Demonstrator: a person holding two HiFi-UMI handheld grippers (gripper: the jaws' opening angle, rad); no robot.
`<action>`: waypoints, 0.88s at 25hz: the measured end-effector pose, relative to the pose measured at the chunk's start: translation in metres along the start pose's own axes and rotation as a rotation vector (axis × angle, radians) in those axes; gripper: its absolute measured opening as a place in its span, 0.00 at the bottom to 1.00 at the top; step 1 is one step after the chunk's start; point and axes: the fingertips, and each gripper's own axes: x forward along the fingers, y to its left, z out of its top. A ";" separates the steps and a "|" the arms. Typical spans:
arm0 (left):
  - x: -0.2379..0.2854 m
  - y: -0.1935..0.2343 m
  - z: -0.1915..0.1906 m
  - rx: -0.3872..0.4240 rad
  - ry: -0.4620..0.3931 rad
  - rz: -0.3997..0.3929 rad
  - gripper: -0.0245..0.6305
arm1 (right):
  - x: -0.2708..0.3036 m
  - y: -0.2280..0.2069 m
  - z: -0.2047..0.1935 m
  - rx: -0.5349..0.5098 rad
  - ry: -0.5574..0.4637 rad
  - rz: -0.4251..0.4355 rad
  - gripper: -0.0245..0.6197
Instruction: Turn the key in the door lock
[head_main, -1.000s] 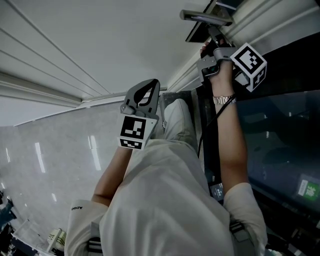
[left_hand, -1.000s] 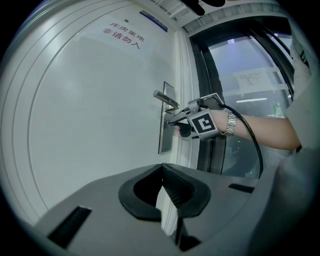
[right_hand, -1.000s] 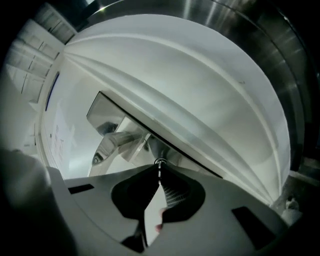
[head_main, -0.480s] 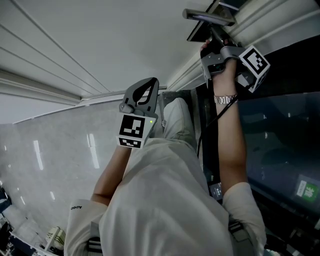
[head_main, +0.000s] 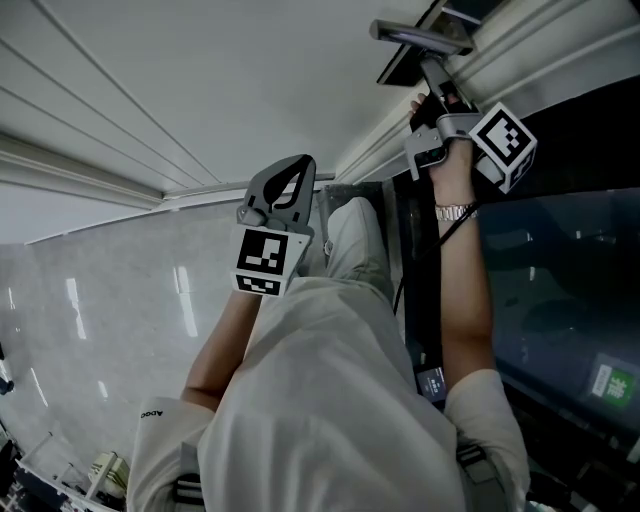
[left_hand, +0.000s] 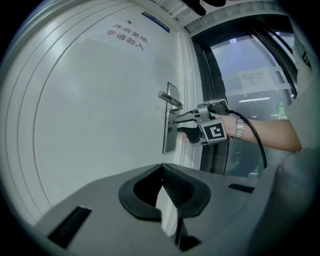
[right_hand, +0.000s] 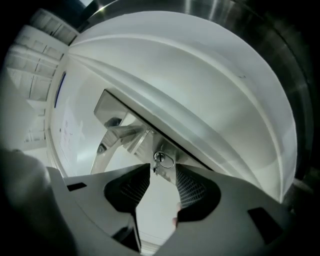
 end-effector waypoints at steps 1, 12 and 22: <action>0.000 0.000 -0.001 -0.001 0.001 0.000 0.05 | -0.001 0.001 -0.002 -0.074 0.014 -0.004 0.26; 0.009 -0.011 -0.001 -0.001 0.002 -0.030 0.05 | -0.010 0.014 -0.009 -1.048 0.110 -0.212 0.31; 0.010 -0.013 -0.001 0.002 0.003 -0.041 0.05 | -0.008 0.021 -0.013 -1.833 0.129 -0.386 0.31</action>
